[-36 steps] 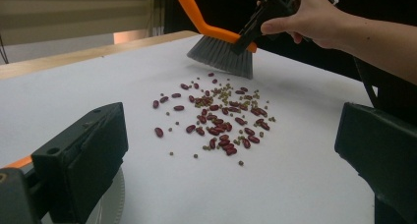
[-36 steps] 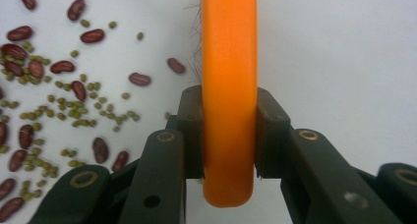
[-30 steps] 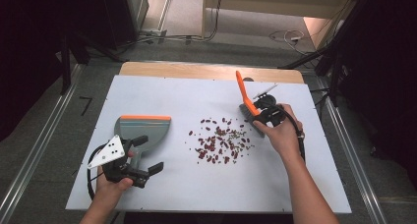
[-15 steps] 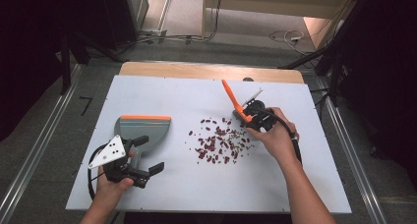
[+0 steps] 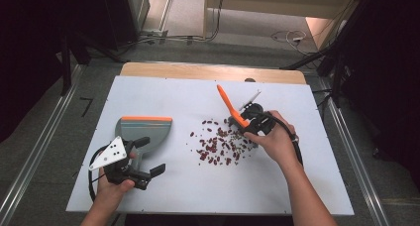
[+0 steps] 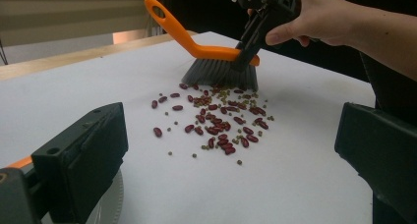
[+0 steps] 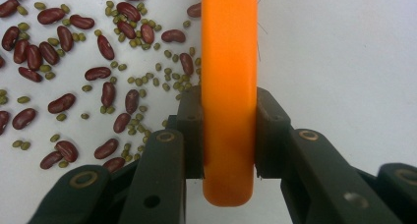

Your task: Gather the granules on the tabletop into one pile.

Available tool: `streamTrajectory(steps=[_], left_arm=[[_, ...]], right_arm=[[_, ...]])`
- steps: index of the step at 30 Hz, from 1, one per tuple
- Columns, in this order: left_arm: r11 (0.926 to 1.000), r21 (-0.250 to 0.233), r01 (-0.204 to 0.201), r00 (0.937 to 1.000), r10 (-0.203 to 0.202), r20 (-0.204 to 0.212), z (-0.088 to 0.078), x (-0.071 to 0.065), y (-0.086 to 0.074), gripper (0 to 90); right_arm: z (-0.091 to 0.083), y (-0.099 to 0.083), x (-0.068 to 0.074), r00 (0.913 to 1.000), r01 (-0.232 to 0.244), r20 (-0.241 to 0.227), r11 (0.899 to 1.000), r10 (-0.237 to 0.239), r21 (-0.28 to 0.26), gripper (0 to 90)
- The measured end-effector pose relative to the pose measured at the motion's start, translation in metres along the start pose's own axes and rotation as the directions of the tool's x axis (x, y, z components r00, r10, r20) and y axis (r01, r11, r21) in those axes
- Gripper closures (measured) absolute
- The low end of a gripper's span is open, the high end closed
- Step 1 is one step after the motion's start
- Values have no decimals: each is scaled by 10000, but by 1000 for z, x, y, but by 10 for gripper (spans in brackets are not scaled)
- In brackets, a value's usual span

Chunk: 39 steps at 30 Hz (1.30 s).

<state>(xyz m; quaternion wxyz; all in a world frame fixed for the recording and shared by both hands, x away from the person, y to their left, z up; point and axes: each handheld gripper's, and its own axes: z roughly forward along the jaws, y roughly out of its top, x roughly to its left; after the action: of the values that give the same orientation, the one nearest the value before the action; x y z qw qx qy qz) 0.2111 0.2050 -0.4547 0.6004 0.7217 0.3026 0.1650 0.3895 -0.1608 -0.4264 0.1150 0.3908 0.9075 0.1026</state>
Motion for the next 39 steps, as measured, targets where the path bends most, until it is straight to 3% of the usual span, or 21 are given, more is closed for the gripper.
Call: streamTrajectory(steps=[16,21,24,27,30,33,35,37,39], left_arm=[[10000,8,-21,10000,21,-18,0,1,0,0],[10000,-5,9,10000,-9,-27,-1,1,0,0],[10000,-33,26,10000,-26,-36,-2,1,0,0],[10000,-36,36,10000,-37,-51,-2,2,0,0],[10000,-46,59,10000,-59,-41,-1,2,0,0],[10000,-52,53,10000,-53,-72,-1,2,0,0],[10000,-66,52,10000,-53,-79,-1,2,0,0],[10000,-73,44,10000,-45,-87,-2,2,0,0],[9999,-101,55,9999,-56,-123,-3,3,0,0]], right_arm=[[-3,-1,11,9997,233,14,9997,-233,-27,682],[-6,-3,4,9999,35,146,9998,-32,-197,682],[-12,-7,-1,9995,-282,-180,9984,274,-484,682],[-21,-12,-8,9924,-771,-1027,9928,676,-922,682],[-26,-16,-11,9733,-1040,-2162,9878,770,-1163,682],[-27,-18,-7,9354,-1324,-3430,9846,859,-1145,682],[-24,-19,-1,9044,-1421,-4187,9834,827,-1125,682],[-20,-19,7,8744,-1382,-4804,9841,682,-1118,682],[-15,-17,16,8500,-1314,-5237,9857,572,-1057,682]])
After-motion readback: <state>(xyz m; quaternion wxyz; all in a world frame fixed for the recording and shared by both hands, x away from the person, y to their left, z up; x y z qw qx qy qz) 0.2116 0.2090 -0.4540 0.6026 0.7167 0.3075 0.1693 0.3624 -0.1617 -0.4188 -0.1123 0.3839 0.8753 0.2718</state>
